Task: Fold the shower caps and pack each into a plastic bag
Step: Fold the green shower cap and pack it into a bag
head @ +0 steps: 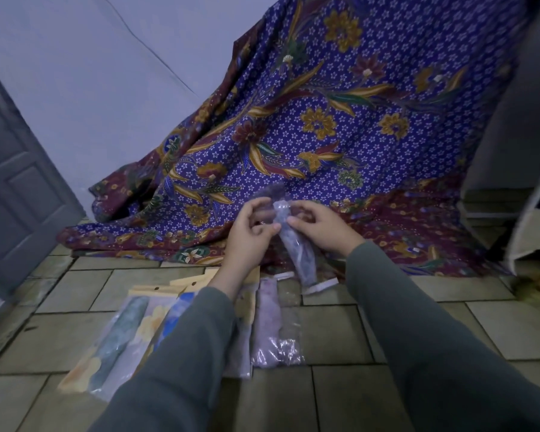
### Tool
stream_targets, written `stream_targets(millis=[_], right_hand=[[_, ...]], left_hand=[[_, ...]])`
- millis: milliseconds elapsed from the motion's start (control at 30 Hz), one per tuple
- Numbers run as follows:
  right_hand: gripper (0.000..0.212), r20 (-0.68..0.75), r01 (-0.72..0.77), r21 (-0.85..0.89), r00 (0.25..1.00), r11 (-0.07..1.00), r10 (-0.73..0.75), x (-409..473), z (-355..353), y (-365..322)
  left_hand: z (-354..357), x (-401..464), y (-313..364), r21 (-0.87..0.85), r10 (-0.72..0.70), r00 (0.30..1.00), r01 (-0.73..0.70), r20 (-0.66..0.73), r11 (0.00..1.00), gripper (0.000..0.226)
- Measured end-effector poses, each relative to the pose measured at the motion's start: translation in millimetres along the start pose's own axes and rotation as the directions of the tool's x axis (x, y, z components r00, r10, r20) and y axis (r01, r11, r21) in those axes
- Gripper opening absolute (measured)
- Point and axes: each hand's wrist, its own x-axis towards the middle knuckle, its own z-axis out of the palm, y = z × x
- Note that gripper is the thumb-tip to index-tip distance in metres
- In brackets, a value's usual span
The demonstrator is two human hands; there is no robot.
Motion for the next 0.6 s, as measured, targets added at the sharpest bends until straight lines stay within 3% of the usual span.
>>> stream_targets(millis=[267,467,600], right_hand=[[0.024,-0.047,0.067,0.162,0.997,0.985,-0.06,-38.9,4.3,-6.3],[0.016,-0.062,0.069,0.295,0.997,0.953,-0.052,-59.8,9.0,-20.3],[0.009,-0.111,0.099,0.274,0.991,0.957,-0.071,-67.1,14.2,-23.1]], left_hand=[[-2.2,-18.7,31.5,0.233,0.052,0.995,-0.071,0.086,0.97,0.024],[-13.8,-26.6,41.2,0.236,-0.035,0.98,-0.012,0.194,0.972,0.01],[-11.0,-38.2,49.7,0.003,0.0,0.996,0.0,0.094,1.0,0.052]])
